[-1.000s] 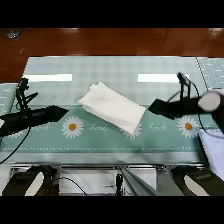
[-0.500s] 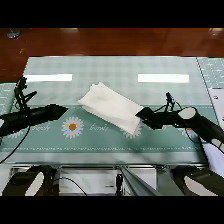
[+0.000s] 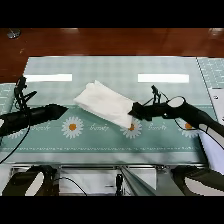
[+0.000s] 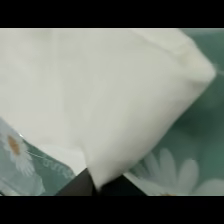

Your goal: Fold the shirts.

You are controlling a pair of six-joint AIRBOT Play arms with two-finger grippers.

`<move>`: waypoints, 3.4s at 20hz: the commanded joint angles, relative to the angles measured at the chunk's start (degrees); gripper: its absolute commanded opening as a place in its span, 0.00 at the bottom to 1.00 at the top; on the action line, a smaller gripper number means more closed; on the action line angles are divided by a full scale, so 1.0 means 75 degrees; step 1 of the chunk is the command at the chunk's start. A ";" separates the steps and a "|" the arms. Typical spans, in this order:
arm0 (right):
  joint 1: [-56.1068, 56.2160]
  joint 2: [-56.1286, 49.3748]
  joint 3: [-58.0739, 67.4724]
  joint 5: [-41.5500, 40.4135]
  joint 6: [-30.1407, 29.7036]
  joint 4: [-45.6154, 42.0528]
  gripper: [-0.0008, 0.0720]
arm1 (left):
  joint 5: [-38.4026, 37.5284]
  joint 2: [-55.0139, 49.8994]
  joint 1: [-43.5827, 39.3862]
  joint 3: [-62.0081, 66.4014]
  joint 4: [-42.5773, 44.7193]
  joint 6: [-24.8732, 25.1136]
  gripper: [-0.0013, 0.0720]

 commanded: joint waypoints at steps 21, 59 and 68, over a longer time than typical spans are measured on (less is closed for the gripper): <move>-0.6073 0.1585 0.6545 0.5811 0.1600 -0.3771 0.04 | 0.0003 0.0003 -0.0003 -0.0003 -0.0458 0.0009 0.05; -0.0399 0.1209 0.3952 0.2273 0.2544 -0.8303 0.04 | -0.0624 -0.4252 -0.3042 0.6729 0.2967 -0.0615 0.05; -0.0962 0.0411 0.3529 0.3383 0.3456 -0.9331 0.04 | -0.1282 -0.4552 -0.2194 0.5493 0.4756 -0.2346 0.05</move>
